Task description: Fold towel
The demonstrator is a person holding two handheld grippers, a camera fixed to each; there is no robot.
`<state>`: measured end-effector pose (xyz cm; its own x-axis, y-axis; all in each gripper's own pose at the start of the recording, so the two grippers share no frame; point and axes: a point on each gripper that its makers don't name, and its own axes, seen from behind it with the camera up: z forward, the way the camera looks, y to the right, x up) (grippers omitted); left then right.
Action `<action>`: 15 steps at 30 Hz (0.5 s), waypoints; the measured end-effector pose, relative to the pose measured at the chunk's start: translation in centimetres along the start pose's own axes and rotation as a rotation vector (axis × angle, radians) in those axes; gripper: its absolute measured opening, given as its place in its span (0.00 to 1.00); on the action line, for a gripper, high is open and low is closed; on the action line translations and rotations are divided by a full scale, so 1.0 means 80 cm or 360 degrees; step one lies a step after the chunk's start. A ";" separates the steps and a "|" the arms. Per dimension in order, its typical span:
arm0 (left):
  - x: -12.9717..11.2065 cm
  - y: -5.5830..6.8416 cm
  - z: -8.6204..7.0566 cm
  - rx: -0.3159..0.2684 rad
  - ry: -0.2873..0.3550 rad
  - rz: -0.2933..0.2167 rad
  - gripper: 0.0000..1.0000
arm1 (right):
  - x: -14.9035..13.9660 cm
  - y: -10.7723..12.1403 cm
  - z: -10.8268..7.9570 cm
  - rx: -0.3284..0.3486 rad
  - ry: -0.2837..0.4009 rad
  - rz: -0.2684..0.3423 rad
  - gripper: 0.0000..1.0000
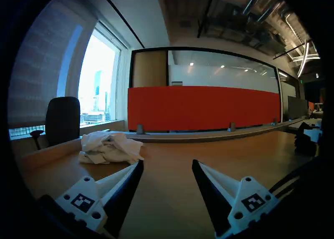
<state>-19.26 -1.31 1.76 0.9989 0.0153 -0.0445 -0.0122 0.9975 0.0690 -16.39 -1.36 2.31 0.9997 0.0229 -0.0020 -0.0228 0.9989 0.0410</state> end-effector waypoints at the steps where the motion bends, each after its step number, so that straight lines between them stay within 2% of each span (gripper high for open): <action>1: 0.000 0.000 0.000 0.0000 0.0000 0.0000 0.86 | 0.000 0.000 0.000 0.0001 0.0000 0.0000 1.00; 15: 0.001 0.000 0.000 0.0000 -0.0001 0.0000 0.86 | 0.001 0.011 -0.003 -0.0014 0.0001 -0.0001 1.00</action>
<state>-19.21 -1.30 1.74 0.9989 0.0155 -0.0440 -0.0124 0.9975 0.0690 -16.31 -0.46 2.14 0.9998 0.0220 -0.0028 -0.0219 0.9992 0.0326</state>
